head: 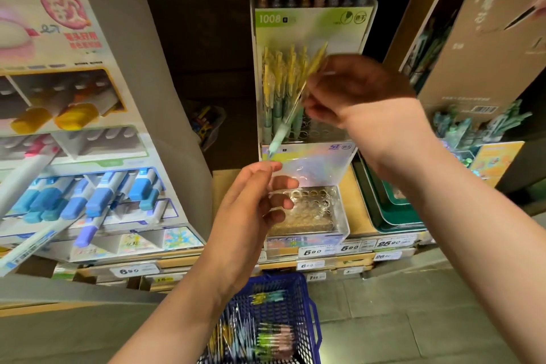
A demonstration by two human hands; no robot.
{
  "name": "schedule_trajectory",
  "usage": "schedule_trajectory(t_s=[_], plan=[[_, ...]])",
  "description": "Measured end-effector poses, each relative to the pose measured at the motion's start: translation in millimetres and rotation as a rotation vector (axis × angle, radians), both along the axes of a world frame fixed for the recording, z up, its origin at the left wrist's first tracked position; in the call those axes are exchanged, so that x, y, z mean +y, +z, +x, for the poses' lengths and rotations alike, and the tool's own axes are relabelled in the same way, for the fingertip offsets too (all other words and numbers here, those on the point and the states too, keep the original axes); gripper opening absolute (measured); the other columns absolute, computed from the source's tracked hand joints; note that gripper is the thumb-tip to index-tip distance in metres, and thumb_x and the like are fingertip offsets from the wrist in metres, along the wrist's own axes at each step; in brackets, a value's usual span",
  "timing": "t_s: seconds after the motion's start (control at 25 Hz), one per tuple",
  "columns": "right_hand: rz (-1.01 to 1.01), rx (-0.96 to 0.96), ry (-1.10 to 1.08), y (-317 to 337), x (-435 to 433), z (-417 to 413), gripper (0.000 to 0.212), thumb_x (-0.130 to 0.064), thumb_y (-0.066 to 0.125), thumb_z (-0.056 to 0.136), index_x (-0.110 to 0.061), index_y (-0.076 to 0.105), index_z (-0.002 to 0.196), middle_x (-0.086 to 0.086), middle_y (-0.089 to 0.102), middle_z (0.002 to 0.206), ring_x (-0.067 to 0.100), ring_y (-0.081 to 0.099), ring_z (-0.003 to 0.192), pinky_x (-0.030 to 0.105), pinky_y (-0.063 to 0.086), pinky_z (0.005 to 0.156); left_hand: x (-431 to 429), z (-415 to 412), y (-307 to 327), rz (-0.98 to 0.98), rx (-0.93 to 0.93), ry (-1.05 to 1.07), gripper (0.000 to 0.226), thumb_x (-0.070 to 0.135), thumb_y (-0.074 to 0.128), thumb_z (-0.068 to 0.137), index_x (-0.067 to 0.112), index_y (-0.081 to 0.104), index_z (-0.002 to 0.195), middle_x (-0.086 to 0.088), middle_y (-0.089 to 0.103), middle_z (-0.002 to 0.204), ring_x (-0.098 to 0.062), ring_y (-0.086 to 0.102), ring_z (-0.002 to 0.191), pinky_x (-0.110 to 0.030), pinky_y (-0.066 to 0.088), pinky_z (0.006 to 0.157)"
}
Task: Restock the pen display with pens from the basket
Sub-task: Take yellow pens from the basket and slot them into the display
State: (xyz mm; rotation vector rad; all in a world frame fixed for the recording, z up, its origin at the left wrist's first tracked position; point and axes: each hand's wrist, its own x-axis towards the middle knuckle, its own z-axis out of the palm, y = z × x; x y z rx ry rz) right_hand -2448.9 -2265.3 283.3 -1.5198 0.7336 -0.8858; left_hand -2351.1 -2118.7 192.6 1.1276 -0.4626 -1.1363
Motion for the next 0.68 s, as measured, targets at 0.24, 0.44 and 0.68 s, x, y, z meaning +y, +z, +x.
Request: schedule_trajectory(t_s=[0.24, 0.44, 0.68], plan=[[-0.398, 0.168, -0.106, 15.1, -16.1, 18.1, 0.009, -0.019, 0.070, 0.092, -0.018, 0.070, 0.101, -0.003, 0.074, 0.091, 0.015, 0.074, 0.086, 0.038, 0.060, 0.084, 23.1, 2.8, -15.4, 0.067, 0.031, 0.059, 0.018, 0.039, 0.061, 0.089, 0.027, 0.070, 0.099, -0.009, 0.071, 0.097, -0.017, 0.061, 0.074, -0.033, 0.043, 0.071], [-0.425, 0.216, -0.096, 13.6, -13.6, 27.4, 0.011, -0.024, 0.071, 0.090, -0.020, 0.071, 0.101, -0.005, 0.075, 0.092, 0.012, 0.074, 0.082, 0.038, 0.059, 0.085, 37.5, 3.3, -23.4, 0.098, 0.037, 0.069, 0.017, 0.036, 0.065, 0.093, 0.022, 0.068, 0.103, -0.010, 0.070, 0.095, -0.020, 0.060, 0.074, -0.036, 0.043, 0.073], [-0.573, 0.473, -0.117, -2.4, -1.9, 31.1, 0.010, -0.029, 0.073, 0.088, -0.023, 0.077, 0.095, -0.015, 0.072, 0.080, 0.003, 0.069, 0.080, 0.023, 0.054, 0.085, 42.9, 7.3, -23.1, 0.090, 0.059, 0.082, 0.020, 0.032, 0.062, 0.089, 0.018, 0.067, 0.102, -0.012, 0.066, 0.092, -0.020, 0.059, 0.072, -0.035, 0.042, 0.072]])
